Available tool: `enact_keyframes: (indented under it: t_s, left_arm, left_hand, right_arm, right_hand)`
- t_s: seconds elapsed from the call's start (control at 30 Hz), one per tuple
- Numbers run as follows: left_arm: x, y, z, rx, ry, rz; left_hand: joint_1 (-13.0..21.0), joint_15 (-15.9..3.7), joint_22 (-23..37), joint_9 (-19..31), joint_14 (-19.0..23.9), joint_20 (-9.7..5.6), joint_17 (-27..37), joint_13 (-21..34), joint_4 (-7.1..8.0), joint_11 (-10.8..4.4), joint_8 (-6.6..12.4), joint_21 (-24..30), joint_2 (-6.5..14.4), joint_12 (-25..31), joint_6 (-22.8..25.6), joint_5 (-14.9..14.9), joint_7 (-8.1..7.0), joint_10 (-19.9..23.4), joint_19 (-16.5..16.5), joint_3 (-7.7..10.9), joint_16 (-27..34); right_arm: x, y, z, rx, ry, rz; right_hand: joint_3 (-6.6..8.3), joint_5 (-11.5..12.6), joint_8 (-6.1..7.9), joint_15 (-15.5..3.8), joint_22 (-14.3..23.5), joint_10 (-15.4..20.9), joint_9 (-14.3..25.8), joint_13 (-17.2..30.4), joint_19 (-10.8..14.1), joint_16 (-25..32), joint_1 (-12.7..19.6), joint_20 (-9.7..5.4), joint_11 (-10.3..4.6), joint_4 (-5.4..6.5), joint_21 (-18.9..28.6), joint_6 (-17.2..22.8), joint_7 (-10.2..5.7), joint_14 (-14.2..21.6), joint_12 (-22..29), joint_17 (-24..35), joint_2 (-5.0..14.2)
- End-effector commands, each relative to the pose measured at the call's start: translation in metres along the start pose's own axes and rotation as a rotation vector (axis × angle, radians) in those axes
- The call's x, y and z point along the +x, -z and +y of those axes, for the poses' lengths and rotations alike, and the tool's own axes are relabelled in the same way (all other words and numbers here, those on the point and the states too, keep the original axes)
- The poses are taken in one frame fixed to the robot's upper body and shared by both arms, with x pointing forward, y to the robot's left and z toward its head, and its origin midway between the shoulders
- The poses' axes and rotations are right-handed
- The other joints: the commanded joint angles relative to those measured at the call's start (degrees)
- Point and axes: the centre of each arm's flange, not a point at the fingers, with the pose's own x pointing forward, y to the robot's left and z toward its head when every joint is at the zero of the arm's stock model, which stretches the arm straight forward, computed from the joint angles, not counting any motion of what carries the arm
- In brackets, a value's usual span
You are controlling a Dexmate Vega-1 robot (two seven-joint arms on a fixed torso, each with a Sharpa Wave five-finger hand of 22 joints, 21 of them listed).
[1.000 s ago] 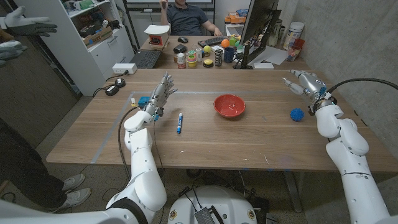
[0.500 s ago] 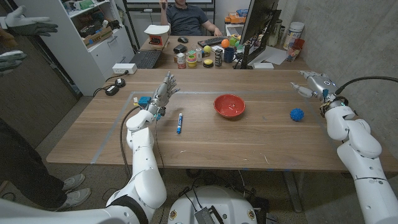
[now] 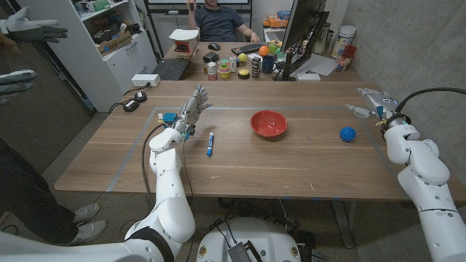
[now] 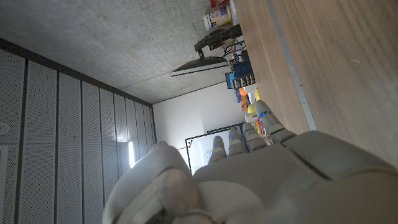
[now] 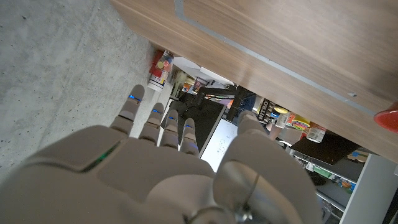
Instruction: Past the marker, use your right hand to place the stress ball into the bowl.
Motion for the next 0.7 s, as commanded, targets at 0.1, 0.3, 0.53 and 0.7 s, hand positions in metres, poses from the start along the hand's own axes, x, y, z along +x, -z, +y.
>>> enact_keyframes:
  t_s: [0.1, 0.3, 0.53, 0.7]
  left_arm:
    - [0.000, 0.000, -0.002, -0.001, 0.003, -0.001]
    - [-0.001, -0.001, -0.003, -0.001, 0.005, -0.003]
    - [-0.003, -0.001, -0.002, 0.001, 0.002, -0.004]
    - [-0.003, -0.002, -0.001, 0.000, 0.001, -0.005]
  left_hand:
    - [-0.3, 0.04, 0.3, 0.2, -0.3, 0.46, 0.2, 0.3, 0.17, 0.18, 0.09, -0.3, 0.0, 0.5, 0.0, 0.2, -0.44, -0.4, 0.0, -0.32, 0.3]
    - [-0.3, 0.01, 0.3, 0.2, -0.3, 0.51, 0.2, 0.3, 0.16, 0.21, 0.09, -0.4, 0.0, 0.4, 0.0, 0.2, -0.46, -0.4, 0.0, -0.33, 0.3]
    - [-0.3, 0.03, 0.3, 0.2, -0.3, 0.51, 0.2, 0.3, 0.16, 0.22, 0.10, -0.4, 0.0, 0.4, 0.0, 0.2, -0.39, -0.4, 0.1, -0.34, 0.3]
    - [-0.3, 0.01, 0.3, 0.2, -0.3, 0.47, 0.2, 0.3, 0.15, 0.18, 0.10, -0.4, 0.0, 0.4, 0.0, 0.2, -0.41, -0.5, 0.1, -0.34, 0.3]
  right_arm:
    - [0.001, 0.000, 0.007, -0.038, -0.109, 0.038]
    - [0.002, 0.000, 0.012, -0.031, -0.159, 0.048]
    - [0.003, 0.002, 0.017, -0.022, -0.210, 0.059]
    - [0.004, 0.003, 0.021, -0.019, -0.242, 0.064]
  right_hand:
    - [-0.34, 0.0, 0.36, 0.17, 0.0, -0.9, 0.4, 0.3, 1.7, 0.1, 0.0, 0.31, -0.06, -0.73, -0.2, -0.6, -0.22, -0.9, 0.3, 0.1, -1.30]
    - [-0.83, 0.1, 0.55, 0.22, -0.1, -1.0, 0.4, 0.3, 3.3, 0.5, -0.3, 0.22, -0.02, -0.83, -0.2, -0.7, -0.20, -0.1, 0.5, 0.1, -1.79]
    - [-1.49, 0.2, 0.64, 0.69, -0.2, -1.5, 0.4, 0.3, 4.8, 0.4, -0.9, 0.28, 0.27, -0.80, -0.2, -0.9, -0.17, -0.6, 0.6, 0.2, -2.51]
    - [-2.06, 0.3, 0.32, 0.85, -0.3, -2.7, 0.4, 0.2, 6.1, 0.5, -1.4, 0.30, 0.50, -0.73, -0.4, -2.2, 0.02, -0.6, 0.4, 0.2, -2.98]
